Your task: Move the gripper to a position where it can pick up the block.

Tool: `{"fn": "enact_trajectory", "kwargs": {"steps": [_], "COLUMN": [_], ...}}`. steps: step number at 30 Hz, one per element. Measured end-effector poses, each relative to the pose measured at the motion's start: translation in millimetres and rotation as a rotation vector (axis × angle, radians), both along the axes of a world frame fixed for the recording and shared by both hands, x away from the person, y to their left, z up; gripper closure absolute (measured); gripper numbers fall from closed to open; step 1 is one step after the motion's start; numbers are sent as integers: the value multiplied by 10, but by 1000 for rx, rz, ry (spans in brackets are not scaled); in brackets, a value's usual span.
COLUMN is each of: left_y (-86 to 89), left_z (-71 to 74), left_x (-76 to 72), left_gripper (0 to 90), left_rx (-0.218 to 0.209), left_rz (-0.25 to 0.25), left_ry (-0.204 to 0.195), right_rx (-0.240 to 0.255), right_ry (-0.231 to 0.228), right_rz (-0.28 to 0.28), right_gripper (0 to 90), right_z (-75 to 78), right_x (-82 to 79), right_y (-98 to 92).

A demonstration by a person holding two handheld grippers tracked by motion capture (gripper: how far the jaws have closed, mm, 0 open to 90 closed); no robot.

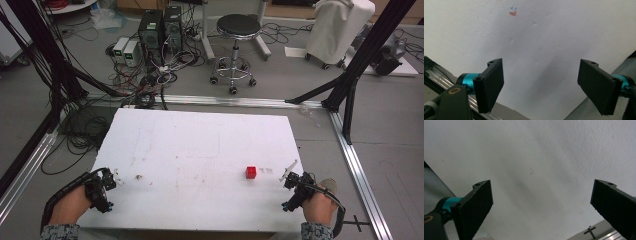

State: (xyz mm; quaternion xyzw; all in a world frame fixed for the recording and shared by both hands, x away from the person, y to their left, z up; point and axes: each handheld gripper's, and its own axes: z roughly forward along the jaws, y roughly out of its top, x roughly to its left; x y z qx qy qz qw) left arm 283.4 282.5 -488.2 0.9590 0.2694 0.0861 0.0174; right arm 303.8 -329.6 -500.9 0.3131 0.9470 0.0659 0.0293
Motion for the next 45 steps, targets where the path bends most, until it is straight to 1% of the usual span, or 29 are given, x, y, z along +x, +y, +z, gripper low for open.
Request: {"fn": "enact_trajectory", "kwargs": {"steps": [7, 10, 11, 13, 16, 17, 20, 21, 29, 33, 37, 38, 40, 41, 42, 43, 45], "left_y": [-3, -6, -4, 1, 1, -2, -4, -2, -8, -5, 1, 2, 1, 0, -1, -4, -15], "left_z": [6, -3, -6, -16, -16, -11, 3, 4, 1, -2, 15, 21, 20, 14, 11, 4, -2], "left_x": [-4, -1, 0, 5, 8, 3, 0, -3, -4, -1, 4, 2, 1, 0, 2, 2, 4], "left_gripper": [214, 215, 214, 215, 215, 215, 215, 215, 214, 215, 215, 214, 214, 214, 214, 214, 215], "left_rx": [-1, -2, -4, 0, 1, 0, -1, -1, -9, -10, -6, -14, -15, -15, -14, -14, -12], "left_rz": [-2, -4, -1, 0, 0, -1, -3, -2, -3, -5, -6, -9, -9, -10, -10, -11, -13], "left_ry": [-8, -4, 3, 2, 6, 1, -1, -8, -4, -3, -11, -9, -7, -10, -8, -10, -5], "right_rx": [3, 2, 0, -3, 0, -1, -1, -2, 4, 0, 6, 2, 9, 26, 26, 32, 34], "right_ry": [0, 2, 1, -13, -23, -26, -21, -19, -14, -3, -14, -15, -7, -6, -6, -16, -13], "right_rz": [-1, 1, 2, 3, -1, -2, 4, 9, 5, 22, 29, 36, 37, 47, 47, 53, 70], "right_gripper": [34, 34, 34, 35, 34, 35, 34, 34, 34, 34, 34, 34, 34, 34, 34, 35, 34], "right_z": [-3, -8, -11, -15, -11, -11, -15, -19, -38, -67, -59, -65, -73, -83, -83, -89, -90], "right_x": [2, 2, 3, 1, 0, -1, 0, 1, 3, 24, 40, 55, 63, 87, 87, 98, 127], "right_y": [10, 9, 9, 13, 21, 23, 28, 27, 32, 54, 64, 67, 63, 56, 56, 52, 37]}}
